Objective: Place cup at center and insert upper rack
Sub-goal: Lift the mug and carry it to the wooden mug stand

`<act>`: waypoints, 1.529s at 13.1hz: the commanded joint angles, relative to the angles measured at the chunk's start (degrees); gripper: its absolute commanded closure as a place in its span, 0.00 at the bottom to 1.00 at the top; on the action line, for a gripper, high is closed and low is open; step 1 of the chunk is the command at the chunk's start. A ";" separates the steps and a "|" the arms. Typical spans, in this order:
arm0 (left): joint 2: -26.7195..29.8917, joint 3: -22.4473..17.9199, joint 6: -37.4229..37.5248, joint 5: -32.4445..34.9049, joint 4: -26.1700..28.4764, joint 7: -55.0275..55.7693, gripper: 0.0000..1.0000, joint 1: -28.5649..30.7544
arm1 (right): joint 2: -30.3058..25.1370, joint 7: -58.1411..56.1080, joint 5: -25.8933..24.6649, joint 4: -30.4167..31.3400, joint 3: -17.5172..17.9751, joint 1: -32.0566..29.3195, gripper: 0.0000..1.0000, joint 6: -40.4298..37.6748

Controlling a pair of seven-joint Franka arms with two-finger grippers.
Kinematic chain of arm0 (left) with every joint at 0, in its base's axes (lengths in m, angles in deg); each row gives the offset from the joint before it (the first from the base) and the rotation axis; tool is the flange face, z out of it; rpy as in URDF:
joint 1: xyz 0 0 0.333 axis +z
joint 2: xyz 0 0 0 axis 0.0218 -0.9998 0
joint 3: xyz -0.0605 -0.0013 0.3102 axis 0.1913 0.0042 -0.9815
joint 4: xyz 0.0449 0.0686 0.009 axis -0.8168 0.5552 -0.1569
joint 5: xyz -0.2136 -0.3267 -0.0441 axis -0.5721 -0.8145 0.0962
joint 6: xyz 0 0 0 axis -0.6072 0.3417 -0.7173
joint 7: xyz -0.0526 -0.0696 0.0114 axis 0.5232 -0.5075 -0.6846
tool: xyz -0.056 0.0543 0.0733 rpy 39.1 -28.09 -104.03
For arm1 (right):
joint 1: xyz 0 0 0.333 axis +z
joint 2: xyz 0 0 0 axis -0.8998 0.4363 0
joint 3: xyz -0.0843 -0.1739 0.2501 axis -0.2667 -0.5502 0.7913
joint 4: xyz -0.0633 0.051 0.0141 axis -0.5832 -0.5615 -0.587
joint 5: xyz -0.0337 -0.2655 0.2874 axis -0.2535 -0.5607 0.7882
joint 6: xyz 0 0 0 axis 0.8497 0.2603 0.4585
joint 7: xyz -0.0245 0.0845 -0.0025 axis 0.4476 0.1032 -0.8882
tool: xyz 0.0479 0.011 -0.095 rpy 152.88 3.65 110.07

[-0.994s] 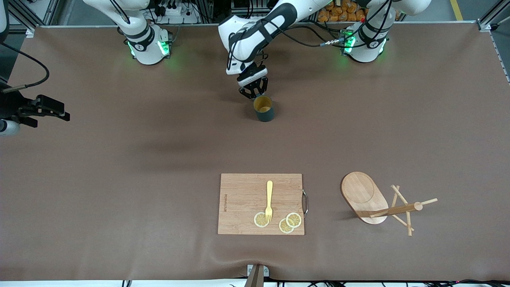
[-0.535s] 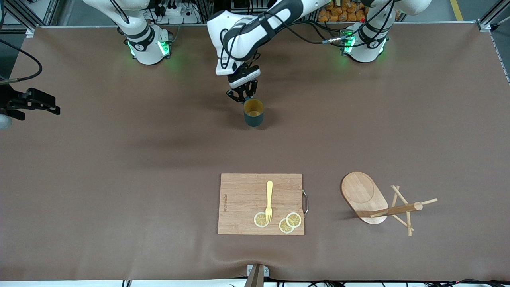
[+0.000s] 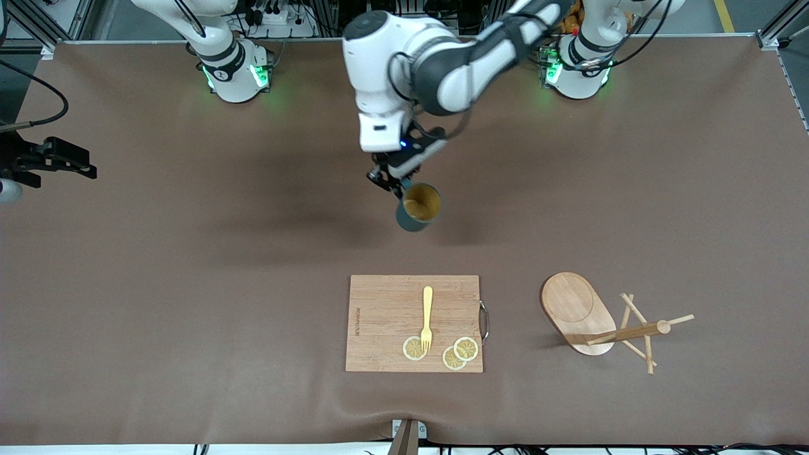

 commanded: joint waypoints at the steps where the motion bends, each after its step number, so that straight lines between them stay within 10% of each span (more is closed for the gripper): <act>1: 4.02 0.72 0.15 -7.34 -0.44 -12.04 1.00 7.93 | -0.83 -0.04 -0.49 -0.35 0.15 0.03 0.00 -0.80; 11: 6.93 0.64 0.41 -46.97 -1.32 -53.56 1.00 38.52 | -6.63 0.40 -0.14 0.17 0.24 0.29 0.00 -8.36; 20: 3.78 0.46 9.62 -67.74 -0.35 -63.93 1.00 48.38 | -5.41 6.20 -0.14 1.31 0.24 2.75 0.00 -4.76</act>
